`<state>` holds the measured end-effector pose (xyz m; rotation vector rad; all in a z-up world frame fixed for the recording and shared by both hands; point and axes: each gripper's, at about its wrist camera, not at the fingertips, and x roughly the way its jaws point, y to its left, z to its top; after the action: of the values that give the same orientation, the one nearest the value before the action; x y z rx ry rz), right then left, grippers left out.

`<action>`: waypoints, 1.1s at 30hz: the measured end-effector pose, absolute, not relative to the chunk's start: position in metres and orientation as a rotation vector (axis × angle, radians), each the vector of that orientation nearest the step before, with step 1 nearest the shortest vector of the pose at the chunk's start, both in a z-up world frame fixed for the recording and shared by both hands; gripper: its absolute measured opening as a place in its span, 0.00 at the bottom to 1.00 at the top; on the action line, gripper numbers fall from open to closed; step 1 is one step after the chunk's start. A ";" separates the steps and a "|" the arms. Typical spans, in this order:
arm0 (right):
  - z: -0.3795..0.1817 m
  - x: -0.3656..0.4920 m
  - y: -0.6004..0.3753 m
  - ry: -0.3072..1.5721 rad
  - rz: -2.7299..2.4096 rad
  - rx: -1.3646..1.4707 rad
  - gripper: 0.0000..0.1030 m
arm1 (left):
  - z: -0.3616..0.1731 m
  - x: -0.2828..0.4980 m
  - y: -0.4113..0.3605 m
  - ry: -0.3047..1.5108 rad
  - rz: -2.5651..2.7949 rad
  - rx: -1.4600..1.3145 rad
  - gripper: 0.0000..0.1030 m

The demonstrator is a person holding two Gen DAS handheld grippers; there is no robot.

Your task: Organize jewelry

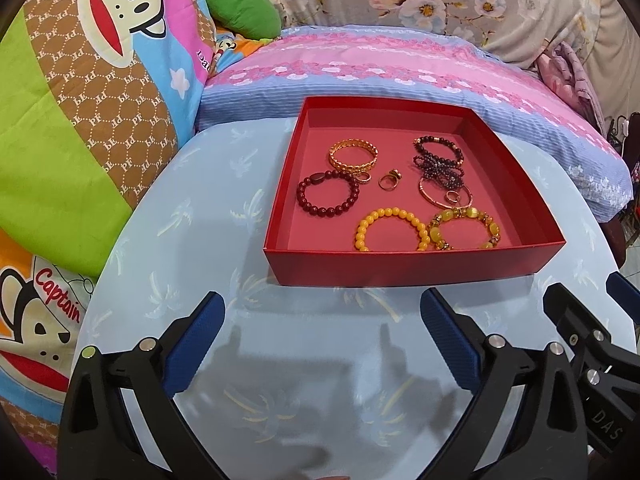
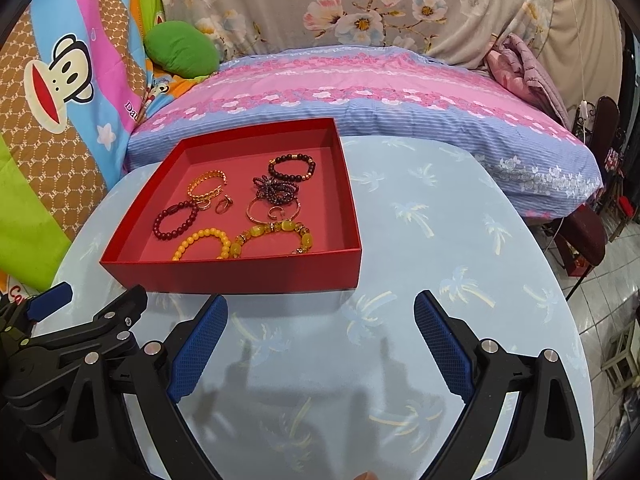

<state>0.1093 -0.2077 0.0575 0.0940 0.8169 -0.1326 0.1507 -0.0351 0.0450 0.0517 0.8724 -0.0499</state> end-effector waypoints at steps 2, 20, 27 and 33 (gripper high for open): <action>0.057 0.109 -0.207 0.817 -0.133 0.093 0.88 | 0.044 0.150 -0.035 0.874 -0.047 0.051 0.91; 0.056 0.109 -0.206 0.822 -0.134 0.095 0.88 | 0.045 0.150 -0.036 0.866 -0.036 0.065 0.91; 0.054 0.109 -0.206 0.825 -0.134 0.095 0.88 | 0.044 0.150 -0.036 0.868 -0.035 0.070 0.91; 0.054 0.109 -0.206 0.824 -0.133 0.094 0.88 | 0.045 0.150 -0.036 0.868 -0.035 0.070 0.91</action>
<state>0.1085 -0.2064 0.0545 0.0940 0.8244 -0.1335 0.1497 -0.0361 0.0447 0.0700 0.8678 -0.0346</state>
